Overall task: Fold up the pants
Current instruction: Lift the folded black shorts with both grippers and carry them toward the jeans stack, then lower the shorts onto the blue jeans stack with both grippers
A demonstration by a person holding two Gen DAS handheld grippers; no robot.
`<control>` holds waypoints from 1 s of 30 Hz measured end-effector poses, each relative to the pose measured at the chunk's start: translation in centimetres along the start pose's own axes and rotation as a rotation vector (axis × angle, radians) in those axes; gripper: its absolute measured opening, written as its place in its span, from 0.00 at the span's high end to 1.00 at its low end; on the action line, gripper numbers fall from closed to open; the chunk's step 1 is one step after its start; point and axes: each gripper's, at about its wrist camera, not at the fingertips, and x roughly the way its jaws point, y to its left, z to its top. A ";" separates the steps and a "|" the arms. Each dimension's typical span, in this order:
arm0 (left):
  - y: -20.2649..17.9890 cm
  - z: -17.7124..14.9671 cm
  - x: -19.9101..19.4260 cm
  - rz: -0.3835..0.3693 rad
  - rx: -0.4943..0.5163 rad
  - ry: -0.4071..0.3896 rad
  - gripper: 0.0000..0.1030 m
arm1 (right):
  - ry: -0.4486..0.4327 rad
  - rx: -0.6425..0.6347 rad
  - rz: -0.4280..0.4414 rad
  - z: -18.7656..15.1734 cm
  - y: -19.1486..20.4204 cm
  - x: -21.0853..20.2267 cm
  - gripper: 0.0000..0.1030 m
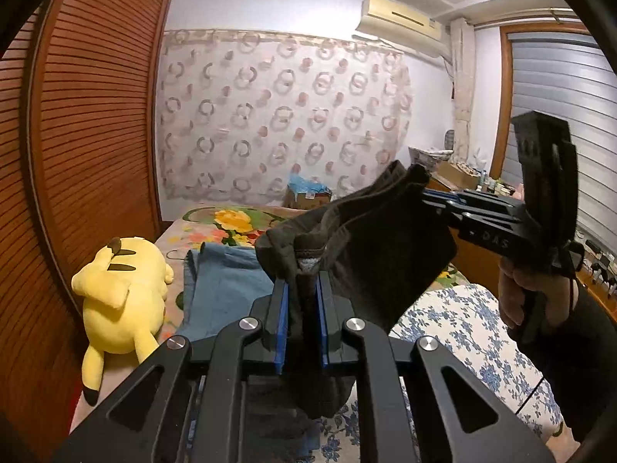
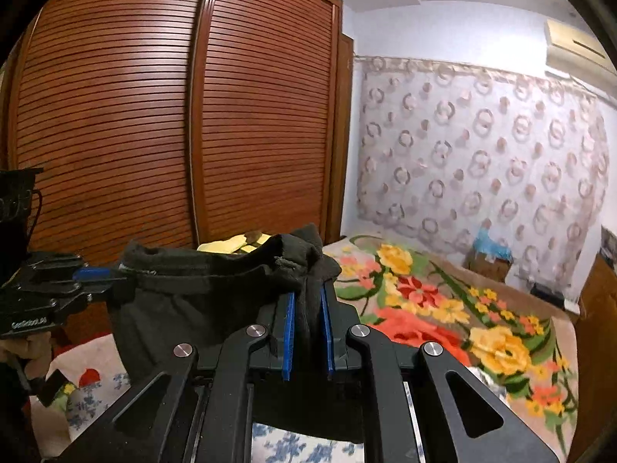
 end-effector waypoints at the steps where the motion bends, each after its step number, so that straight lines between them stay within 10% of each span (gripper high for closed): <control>1: 0.1 0.0 0.0 0.003 -0.004 -0.001 0.86 | 0.001 -0.006 0.004 0.1 0.0 0.3 0.88; 30: 5.9 -3.2 0.8 0.075 -0.175 0.065 0.86 | 0.126 -0.168 0.180 3.3 0.3 15.2 0.88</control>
